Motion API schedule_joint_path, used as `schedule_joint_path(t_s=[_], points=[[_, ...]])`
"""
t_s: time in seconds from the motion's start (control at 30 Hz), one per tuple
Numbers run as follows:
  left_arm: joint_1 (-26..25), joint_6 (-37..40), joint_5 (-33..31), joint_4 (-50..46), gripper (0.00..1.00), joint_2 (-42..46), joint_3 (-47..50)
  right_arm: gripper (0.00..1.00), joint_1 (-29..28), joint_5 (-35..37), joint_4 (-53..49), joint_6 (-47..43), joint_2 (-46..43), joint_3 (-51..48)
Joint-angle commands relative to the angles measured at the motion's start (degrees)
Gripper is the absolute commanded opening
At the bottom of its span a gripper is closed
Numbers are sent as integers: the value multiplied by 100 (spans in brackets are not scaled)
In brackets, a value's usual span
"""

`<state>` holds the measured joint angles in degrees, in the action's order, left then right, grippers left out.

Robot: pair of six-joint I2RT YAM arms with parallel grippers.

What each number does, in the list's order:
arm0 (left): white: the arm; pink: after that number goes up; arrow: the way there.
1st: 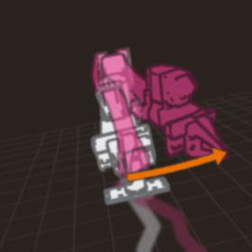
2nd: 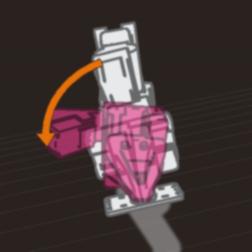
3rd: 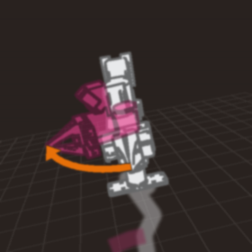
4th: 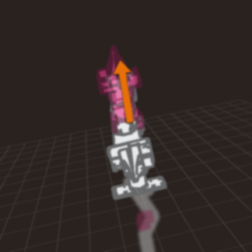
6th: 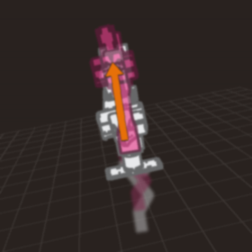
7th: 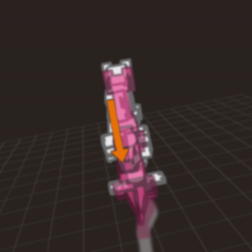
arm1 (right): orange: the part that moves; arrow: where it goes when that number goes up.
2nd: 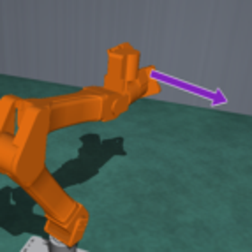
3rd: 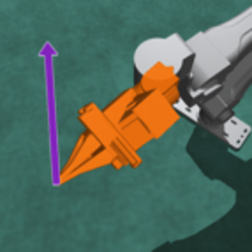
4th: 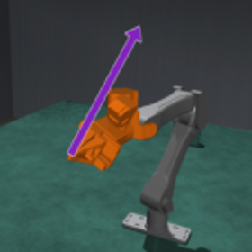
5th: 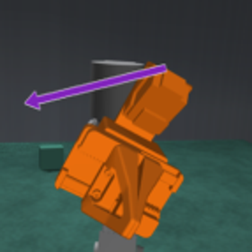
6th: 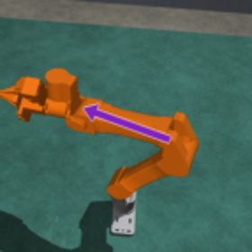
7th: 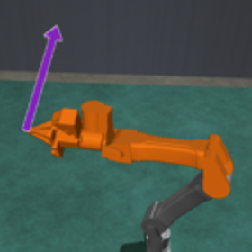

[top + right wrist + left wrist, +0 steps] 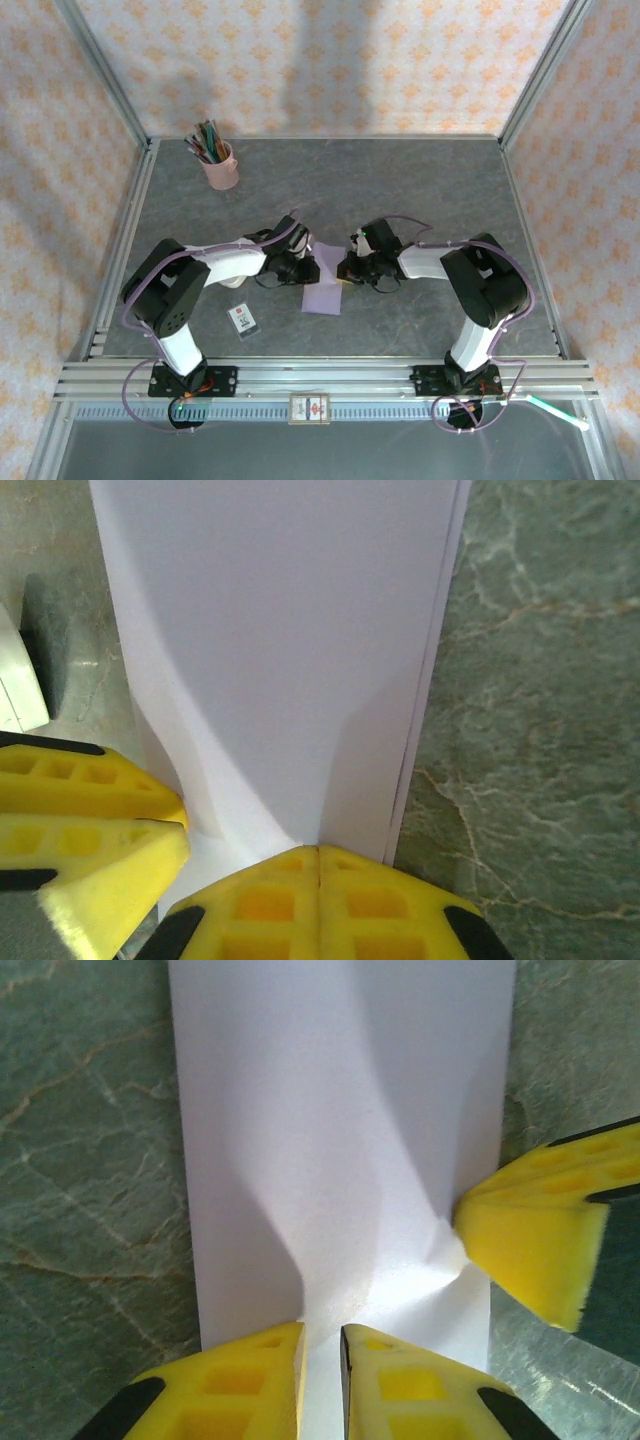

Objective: Fold a paper plane with a square sheet of paper (pick it up from the middle)
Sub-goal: First fold the square sheet of paper in half at the center of the table.

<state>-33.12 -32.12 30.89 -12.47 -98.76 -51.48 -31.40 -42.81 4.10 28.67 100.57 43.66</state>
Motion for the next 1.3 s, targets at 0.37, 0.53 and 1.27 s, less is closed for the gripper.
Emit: schedule_joint_path(t_s=[0.37, 0.53, 1.27], points=[[157, -350, 482, 588, 28, 569, 562, 2, -42, 1301, -788, -210, 564, -180], [104, -584, 751, 869, 28, 906, 843, 2, -42, 1308, -783, -216, 577, -168], [-86, -808, 900, 1158, 27, 1187, 1411, 1, -42, 1414, -910, -276, 577, -103]])
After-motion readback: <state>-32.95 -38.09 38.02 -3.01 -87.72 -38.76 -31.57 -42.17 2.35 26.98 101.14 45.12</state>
